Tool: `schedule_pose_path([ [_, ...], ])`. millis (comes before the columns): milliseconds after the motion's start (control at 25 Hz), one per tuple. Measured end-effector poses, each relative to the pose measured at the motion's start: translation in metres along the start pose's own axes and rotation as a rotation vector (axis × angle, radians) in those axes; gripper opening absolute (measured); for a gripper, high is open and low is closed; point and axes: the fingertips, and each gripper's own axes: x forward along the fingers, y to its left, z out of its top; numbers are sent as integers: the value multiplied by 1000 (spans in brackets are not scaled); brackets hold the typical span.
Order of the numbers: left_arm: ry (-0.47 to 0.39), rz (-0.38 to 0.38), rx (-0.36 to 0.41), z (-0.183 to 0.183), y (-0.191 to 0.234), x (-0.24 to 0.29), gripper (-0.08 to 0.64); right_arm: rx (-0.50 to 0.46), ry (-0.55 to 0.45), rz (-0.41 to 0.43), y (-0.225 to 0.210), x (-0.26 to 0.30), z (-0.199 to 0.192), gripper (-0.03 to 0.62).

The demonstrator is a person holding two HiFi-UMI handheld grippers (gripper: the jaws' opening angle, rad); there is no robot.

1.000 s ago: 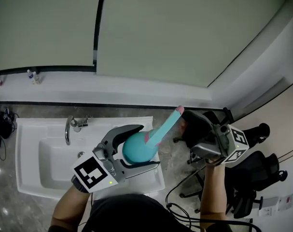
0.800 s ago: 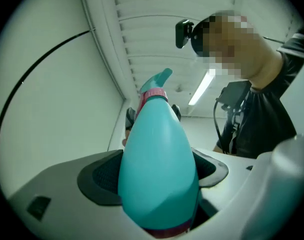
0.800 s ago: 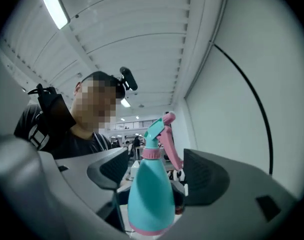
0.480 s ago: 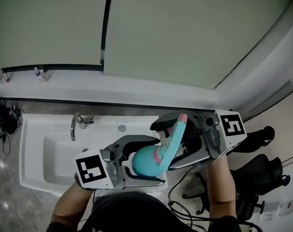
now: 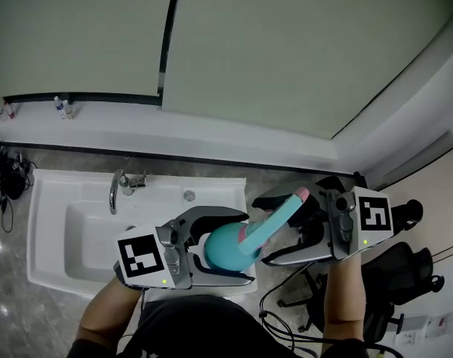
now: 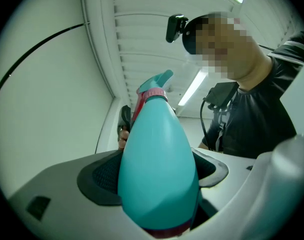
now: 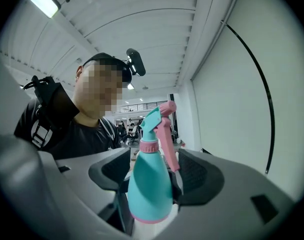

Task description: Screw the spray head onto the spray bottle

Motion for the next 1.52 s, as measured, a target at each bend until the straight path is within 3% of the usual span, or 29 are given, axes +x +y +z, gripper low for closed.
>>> schedule_pose_path([
  [120,11,-45,4,-3,-11,3,403,12,-56,10,-1,-4,5,302],
  [200,22,-65,0,-5,-15,7,403,8,-78,64,5,1,11,302],
  [360,20,-81,-28,-3,-14,13,403,-25,-42,141,17,14,20,295],
  [480,19,-59,-42,-2,-6,9,403,-72,-15,106,18,19,22,136],
  [640,84,53,-21,-8,4,4,403,-80,68,-2,11,21,15,135],
  [840,153,321,45,-17,36,-9,403,-14,223,-258,-19,19,-2,135],
  [1040,183,569,92,-25,63,-23,403,95,198,-512,-45,13,-16,133],
  [1200,324,800,164,-50,90,-37,403,226,211,-682,-71,4,-39,133],
  [1280,352,823,145,-63,96,-33,403,280,232,-737,-80,-2,-50,134],
  [1520,176,646,-53,-60,90,-26,403,310,200,-754,-80,-1,-50,156],
])
